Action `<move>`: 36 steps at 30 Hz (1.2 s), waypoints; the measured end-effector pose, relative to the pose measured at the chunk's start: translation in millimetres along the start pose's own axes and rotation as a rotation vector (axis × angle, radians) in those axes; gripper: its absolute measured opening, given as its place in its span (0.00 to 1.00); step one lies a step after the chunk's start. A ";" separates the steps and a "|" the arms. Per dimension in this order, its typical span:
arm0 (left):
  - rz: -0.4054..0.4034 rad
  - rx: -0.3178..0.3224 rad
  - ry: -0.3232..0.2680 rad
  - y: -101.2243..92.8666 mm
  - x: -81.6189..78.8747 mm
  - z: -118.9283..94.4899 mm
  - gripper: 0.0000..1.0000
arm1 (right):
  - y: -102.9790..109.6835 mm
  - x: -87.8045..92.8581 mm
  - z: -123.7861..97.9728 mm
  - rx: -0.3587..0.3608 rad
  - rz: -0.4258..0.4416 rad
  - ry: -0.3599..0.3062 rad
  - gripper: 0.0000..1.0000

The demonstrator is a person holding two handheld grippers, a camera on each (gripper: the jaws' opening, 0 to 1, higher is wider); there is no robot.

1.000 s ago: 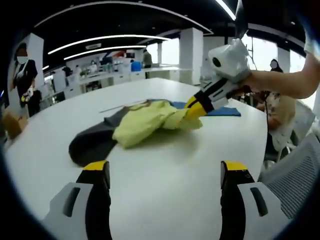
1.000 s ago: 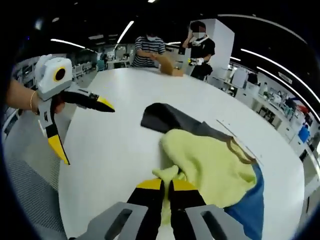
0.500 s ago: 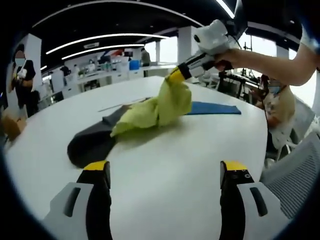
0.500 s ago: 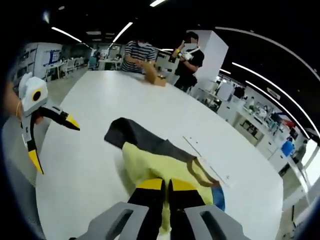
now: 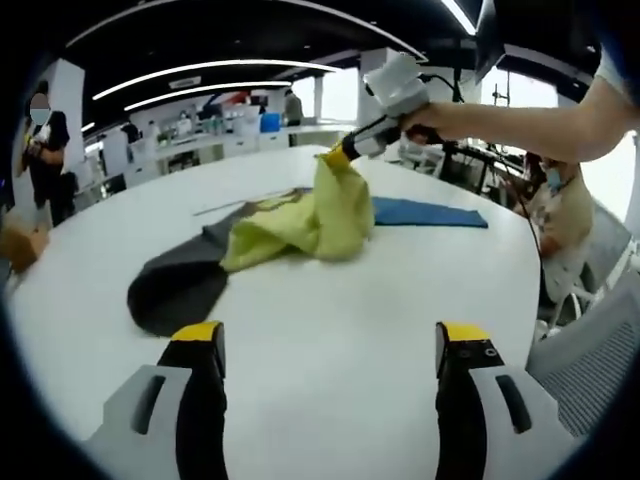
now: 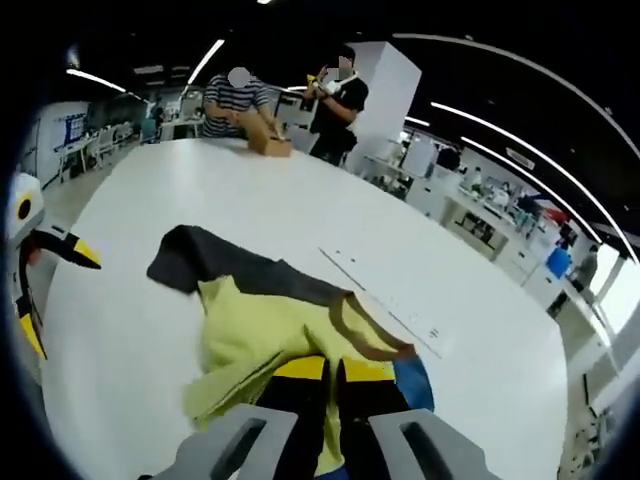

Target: Fold the garment on the visible template until the final outline fits inside the template.

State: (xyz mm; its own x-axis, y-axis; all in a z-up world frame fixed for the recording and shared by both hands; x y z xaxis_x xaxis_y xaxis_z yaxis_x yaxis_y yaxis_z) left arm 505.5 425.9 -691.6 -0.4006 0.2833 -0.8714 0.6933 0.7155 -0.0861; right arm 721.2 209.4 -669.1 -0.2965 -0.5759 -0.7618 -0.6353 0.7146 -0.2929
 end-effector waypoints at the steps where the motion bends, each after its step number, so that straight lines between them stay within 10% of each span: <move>1: -0.001 0.002 0.000 0.0 -0.5 1.1 0.83 | -0.6 1.3 2.3 -0.001 -0.001 0.003 0.00; 14: -0.033 0.002 0.008 6.6 -0.9 11.0 0.77 | 0.1 35.0 35.9 -0.030 0.147 0.100 0.00; 25: -0.116 -0.022 -0.011 13.2 -5.5 11.2 0.69 | -2.2 18.6 -6.4 -0.020 0.331 0.034 0.30; 36: -0.203 0.013 -0.053 8.9 -25.2 28.0 0.58 | 28.4 38.4 -43.4 -0.078 0.400 0.034 0.28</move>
State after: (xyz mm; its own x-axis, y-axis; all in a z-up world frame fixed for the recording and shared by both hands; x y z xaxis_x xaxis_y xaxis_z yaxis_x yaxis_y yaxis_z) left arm 538.6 407.2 -683.9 -0.5008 0.0999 -0.8598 0.6092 0.7463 -0.2682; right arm 660.8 190.3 -681.6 -0.5542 -0.2724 -0.7865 -0.5169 0.8533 0.0686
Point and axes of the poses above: the point that each gripper's makers call its tool centre point, and the gripper's own axes: z roughly forward along the fingers, y roughly to its left, x roughly out of its underside, the point moved 6 cm from there along -z, roughly backward along the fingers, and after that the axes turned 6 degrees about x, right-handed, at the moved point
